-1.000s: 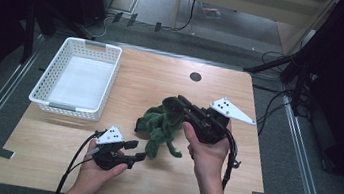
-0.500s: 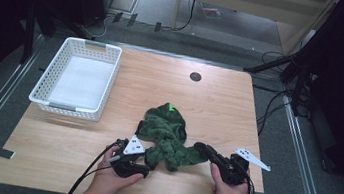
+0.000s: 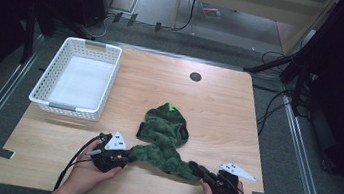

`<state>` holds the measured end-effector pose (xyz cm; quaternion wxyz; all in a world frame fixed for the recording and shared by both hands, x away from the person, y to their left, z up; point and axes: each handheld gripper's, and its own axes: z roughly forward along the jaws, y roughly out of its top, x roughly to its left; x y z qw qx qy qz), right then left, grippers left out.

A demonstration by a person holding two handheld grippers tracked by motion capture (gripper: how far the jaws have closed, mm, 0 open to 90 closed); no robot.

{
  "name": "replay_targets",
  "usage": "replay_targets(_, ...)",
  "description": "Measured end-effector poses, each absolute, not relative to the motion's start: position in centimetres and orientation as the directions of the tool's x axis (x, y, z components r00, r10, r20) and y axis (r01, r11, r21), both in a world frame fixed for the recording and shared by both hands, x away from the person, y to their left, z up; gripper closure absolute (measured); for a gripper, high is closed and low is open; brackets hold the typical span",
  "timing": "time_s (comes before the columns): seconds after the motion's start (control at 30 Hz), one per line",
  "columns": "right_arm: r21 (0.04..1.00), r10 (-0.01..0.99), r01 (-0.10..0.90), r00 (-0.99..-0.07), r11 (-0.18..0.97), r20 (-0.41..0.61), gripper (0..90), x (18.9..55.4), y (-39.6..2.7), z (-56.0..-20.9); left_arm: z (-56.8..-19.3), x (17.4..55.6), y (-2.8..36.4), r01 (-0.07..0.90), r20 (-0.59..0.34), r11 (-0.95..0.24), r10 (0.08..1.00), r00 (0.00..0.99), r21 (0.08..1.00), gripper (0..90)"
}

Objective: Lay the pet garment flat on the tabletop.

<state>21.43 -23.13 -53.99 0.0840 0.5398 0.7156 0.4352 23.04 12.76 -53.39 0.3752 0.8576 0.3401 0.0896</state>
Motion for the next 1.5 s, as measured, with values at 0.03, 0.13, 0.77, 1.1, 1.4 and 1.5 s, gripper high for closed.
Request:
replay_targets(0.03,0.714,0.848,0.699,-0.402,0.041,0.345,84.6,21.3,-23.1,-54.0,-53.4,23.1,12.9,0.513,-0.105,-0.492,0.642,0.759,0.704,74.4)
replay_targets(0.13,0.727,0.839,0.686,-0.411,0.028,0.356,68.7,21.0,-23.4,-53.4,-53.1,23.5,13.6,0.538,-0.171,-0.484,0.613,0.771,0.690,62.9)
replay_targets(0.77,0.787,0.861,0.615,-0.418,0.033,0.290,55.4,33.0,-18.5,-51.2,-53.4,25.0,8.6,0.603,-0.235,-0.373,0.680,0.695,0.705,43.2)
replay_targets(1.1,0.752,0.803,0.622,-0.553,0.218,0.224,51.1,38.5,-15.6,-52.1,-54.8,24.4,8.8,0.556,-0.145,-0.395,0.706,0.693,0.732,42.0)
replay_targets(1.4,0.732,0.829,0.616,-0.545,0.292,0.128,90.0,40.7,-14.4,-53.0,-55.3,24.3,9.3,0.540,-0.166,-0.352,0.702,0.692,0.764,42.4)
replay_targets(1.5,0.770,0.833,0.590,-0.534,0.242,0.148,90.0,41.5,-14.5,-52.3,-55.3,24.4,9.3,0.544,-0.171,-0.348,0.703,0.691,0.763,42.4)
